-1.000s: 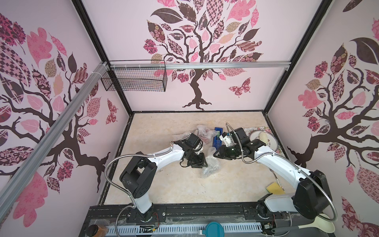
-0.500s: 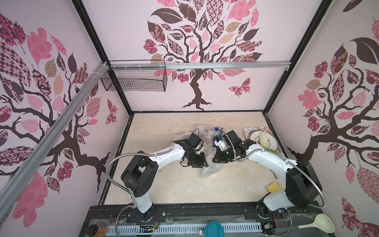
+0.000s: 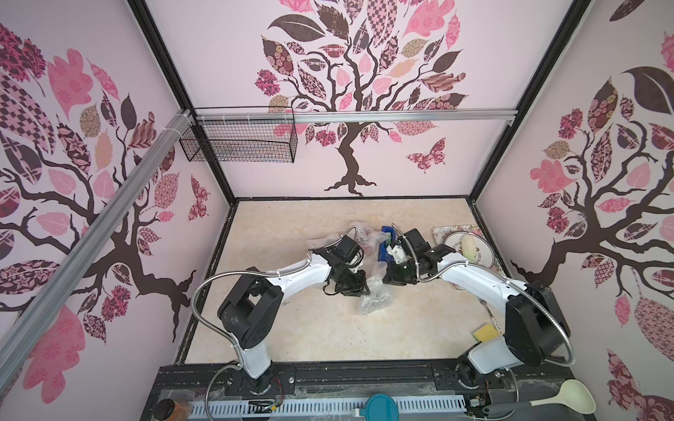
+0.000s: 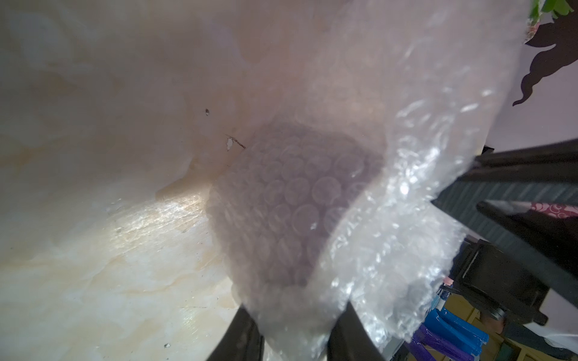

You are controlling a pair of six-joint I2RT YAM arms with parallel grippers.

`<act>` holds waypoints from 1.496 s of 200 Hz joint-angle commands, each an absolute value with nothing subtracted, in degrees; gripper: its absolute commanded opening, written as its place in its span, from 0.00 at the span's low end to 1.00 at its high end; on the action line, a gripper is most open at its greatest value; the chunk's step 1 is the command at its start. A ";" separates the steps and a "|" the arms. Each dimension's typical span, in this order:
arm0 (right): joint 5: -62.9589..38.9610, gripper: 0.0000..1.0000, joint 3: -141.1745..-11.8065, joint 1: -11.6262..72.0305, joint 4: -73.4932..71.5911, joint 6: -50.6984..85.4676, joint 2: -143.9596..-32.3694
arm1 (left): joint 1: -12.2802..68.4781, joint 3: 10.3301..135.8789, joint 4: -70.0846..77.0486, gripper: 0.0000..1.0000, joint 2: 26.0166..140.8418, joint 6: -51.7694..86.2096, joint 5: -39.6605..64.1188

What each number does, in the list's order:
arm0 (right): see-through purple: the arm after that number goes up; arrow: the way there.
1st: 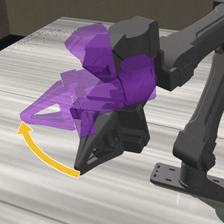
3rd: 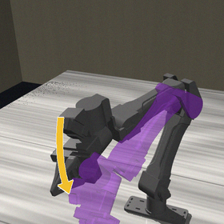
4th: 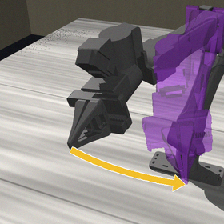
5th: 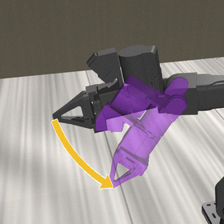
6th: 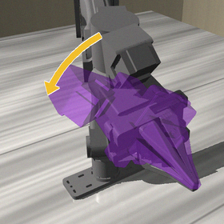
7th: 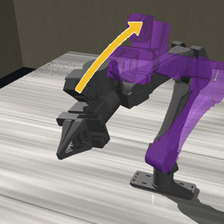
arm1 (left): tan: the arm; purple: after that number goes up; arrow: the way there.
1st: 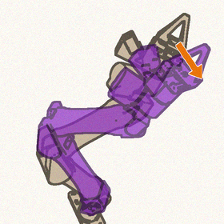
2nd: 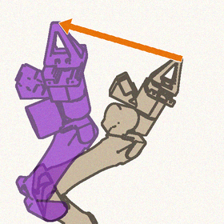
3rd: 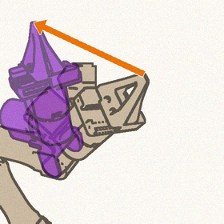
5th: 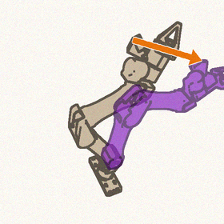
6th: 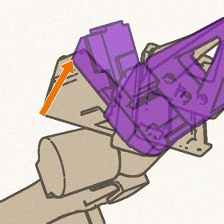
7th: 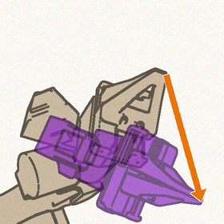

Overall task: Wrap mugs in bubble wrap
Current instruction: Wrap the mug in bubble wrap, then tear off the tape using the Tape Cutter.

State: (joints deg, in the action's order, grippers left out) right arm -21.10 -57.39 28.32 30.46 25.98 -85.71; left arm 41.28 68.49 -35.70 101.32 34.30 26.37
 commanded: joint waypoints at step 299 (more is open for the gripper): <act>-45.02 0.55 -74.35 4.66 23.89 22.52 -99.05 | 37.00 57.71 -55.16 0.00 76.39 31.64 0.26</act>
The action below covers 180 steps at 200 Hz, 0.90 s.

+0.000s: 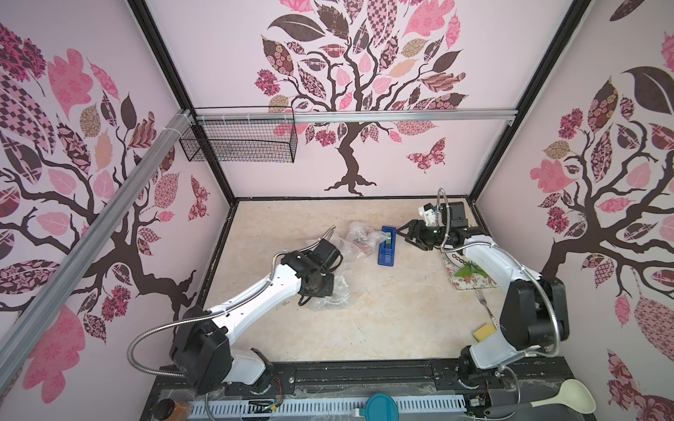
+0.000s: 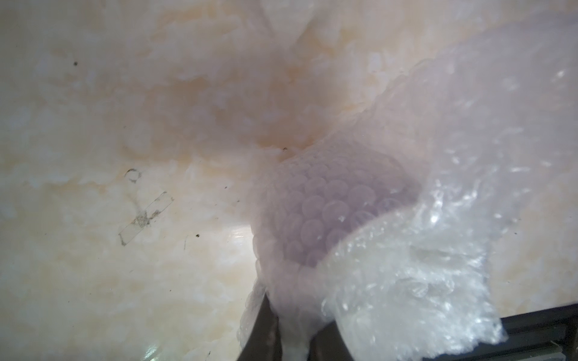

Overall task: Wrap mugs in bubble wrap
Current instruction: Tear off the tape using the Tape Cutter.

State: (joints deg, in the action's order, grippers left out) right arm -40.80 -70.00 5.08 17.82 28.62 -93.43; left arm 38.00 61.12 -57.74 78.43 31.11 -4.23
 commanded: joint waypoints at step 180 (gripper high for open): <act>-45.66 0.37 -66.83 7.50 3.14 31.56 -111.81 | 35.72 53.97 -50.27 0.00 77.31 32.33 6.05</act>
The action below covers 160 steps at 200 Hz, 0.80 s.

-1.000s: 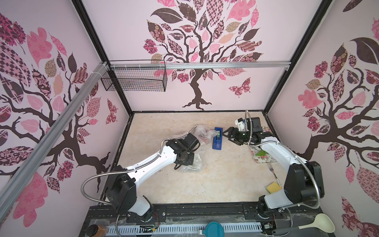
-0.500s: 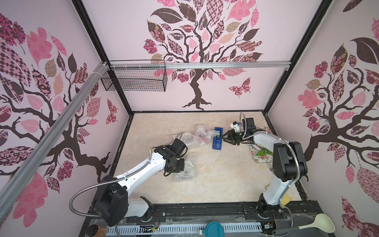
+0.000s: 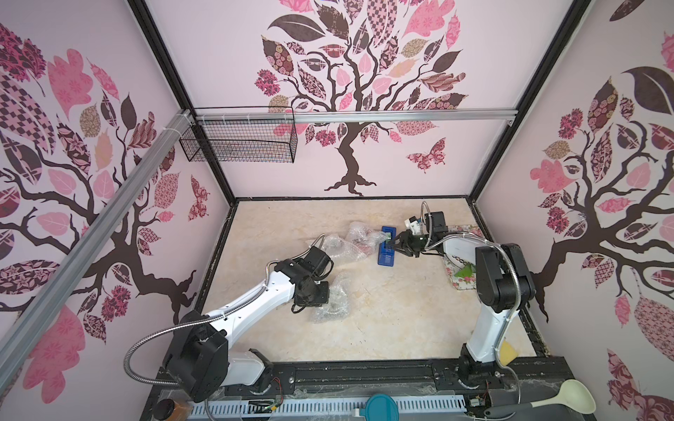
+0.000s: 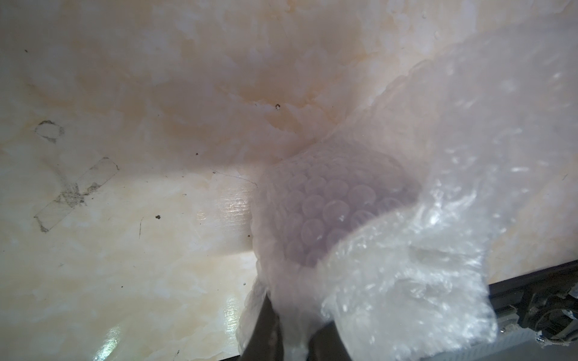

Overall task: Wrap mugs in bubble wrap
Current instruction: Tear off the tape using the Tape Cutter.

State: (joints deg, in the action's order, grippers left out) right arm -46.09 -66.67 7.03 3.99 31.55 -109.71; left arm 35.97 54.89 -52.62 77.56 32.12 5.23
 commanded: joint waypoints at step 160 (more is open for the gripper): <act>-48.01 0.33 -59.32 8.91 -9.25 41.11 -113.88 | 35.42 54.61 -50.53 0.00 77.79 32.21 6.72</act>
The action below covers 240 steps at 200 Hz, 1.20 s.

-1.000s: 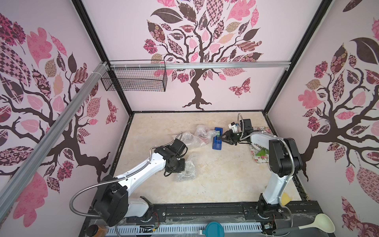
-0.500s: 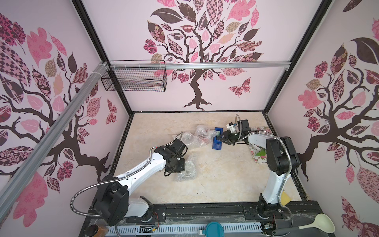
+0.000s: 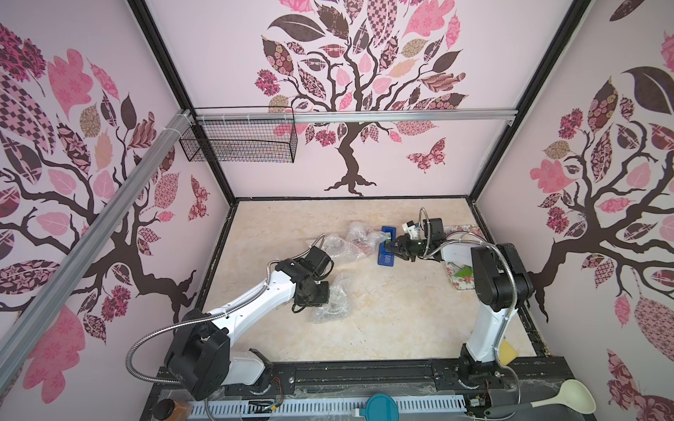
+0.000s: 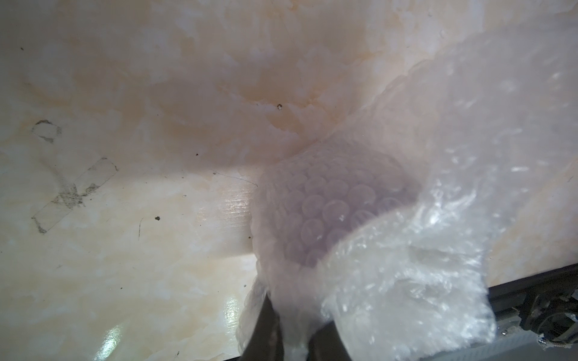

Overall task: Wrap mugs in bubble wrap
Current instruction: Tear off the tape using the Tape Cutter.

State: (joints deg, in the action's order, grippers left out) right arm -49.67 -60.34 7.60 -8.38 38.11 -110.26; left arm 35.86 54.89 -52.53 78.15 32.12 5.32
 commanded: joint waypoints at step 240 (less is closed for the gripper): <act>-52.07 0.00 -61.99 6.39 -20.09 55.30 -102.57 | 35.33 52.03 -48.87 0.00 76.76 32.05 9.58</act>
